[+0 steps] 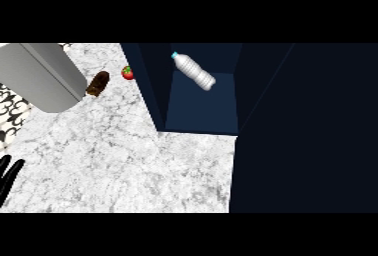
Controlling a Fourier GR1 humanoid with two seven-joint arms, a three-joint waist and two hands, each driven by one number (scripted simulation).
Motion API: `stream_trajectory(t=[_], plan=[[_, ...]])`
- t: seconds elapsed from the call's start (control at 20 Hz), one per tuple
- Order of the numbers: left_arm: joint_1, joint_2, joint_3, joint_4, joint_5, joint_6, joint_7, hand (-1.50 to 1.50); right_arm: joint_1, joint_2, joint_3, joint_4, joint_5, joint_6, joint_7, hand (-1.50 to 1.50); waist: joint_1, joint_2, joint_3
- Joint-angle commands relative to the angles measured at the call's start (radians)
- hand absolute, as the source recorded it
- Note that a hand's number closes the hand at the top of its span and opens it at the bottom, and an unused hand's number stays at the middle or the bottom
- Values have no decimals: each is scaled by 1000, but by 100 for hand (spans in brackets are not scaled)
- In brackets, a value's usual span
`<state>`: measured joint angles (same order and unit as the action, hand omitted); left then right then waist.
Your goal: Pick up the bottled water, place it into the cabinet and close the cabinet
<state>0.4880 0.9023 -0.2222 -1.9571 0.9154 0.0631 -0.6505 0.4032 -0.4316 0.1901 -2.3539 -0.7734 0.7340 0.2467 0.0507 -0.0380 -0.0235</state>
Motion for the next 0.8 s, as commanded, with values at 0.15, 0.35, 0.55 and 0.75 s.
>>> stream_trajectory(t=[0.15,0.35,0.55,0.75], plan=[[49,41,66,5,38,-60,-11,-150,-134,28,117,-176,148,-169,141,150,15,-1,-1],[74,60,98,18,51,-94,-20,-150,-240,71,192,-142,161,-265,197,150,20,0,-1],[106,77,119,25,54,-130,-31,-150,-376,145,261,-83,186,-364,236,150,38,1,1],[120,88,152,33,78,-168,-39,-150,-505,239,317,-7,211,-481,270,150,43,6,4]])
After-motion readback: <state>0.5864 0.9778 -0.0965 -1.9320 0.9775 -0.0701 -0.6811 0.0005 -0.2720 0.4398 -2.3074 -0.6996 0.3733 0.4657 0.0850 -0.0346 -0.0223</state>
